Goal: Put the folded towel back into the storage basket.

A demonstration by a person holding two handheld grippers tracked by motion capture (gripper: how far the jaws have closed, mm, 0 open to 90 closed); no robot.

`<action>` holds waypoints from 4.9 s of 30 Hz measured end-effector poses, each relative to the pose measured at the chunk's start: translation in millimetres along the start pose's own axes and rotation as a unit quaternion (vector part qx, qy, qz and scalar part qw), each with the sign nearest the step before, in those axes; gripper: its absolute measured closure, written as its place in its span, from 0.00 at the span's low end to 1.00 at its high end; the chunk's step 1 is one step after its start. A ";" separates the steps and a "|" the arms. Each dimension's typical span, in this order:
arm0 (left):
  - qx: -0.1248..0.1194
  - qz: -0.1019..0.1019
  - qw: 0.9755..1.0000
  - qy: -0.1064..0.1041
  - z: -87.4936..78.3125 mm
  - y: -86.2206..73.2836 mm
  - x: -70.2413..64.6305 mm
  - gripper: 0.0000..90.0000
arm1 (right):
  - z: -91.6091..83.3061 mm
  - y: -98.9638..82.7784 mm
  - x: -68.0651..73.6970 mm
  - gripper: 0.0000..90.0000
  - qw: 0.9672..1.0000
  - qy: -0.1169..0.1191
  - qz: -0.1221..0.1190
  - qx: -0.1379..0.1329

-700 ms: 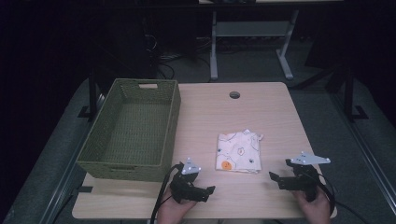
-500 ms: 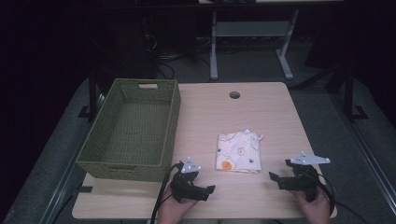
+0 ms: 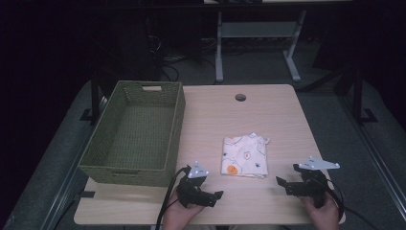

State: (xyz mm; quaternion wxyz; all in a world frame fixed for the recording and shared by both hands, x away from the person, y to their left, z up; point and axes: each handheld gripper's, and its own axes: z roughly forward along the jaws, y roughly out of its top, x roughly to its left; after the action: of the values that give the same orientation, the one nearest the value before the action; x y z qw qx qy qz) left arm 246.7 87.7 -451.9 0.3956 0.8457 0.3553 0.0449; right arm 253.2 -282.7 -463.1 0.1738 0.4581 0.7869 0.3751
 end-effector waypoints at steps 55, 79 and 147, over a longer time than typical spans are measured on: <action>0.073 0.084 0.994 -0.011 53.4 92.0 -11.7 0.24 | -3.1 -0.2 -1.2 0.16 1.000 -0.006 0.009 -0.017; 0.085 0.068 0.994 -0.003 75.3 115.2 -6.5 0.25 | -9.0 -3.6 -7.4 0.16 0.999 -0.012 0.026 -0.029; 0.144 0.082 0.984 0.060 130.0 135.6 12.8 0.64 | -8.7 -3.3 -1.4 0.16 1.000 -0.012 0.012 -0.025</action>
State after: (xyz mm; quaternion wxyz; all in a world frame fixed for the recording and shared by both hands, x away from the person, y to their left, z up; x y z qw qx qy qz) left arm 379.4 -45.8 -448.2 0.2425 0.9160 0.3105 0.0758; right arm 246.6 -288.7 -459.9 0.1907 0.4677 0.7693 0.3913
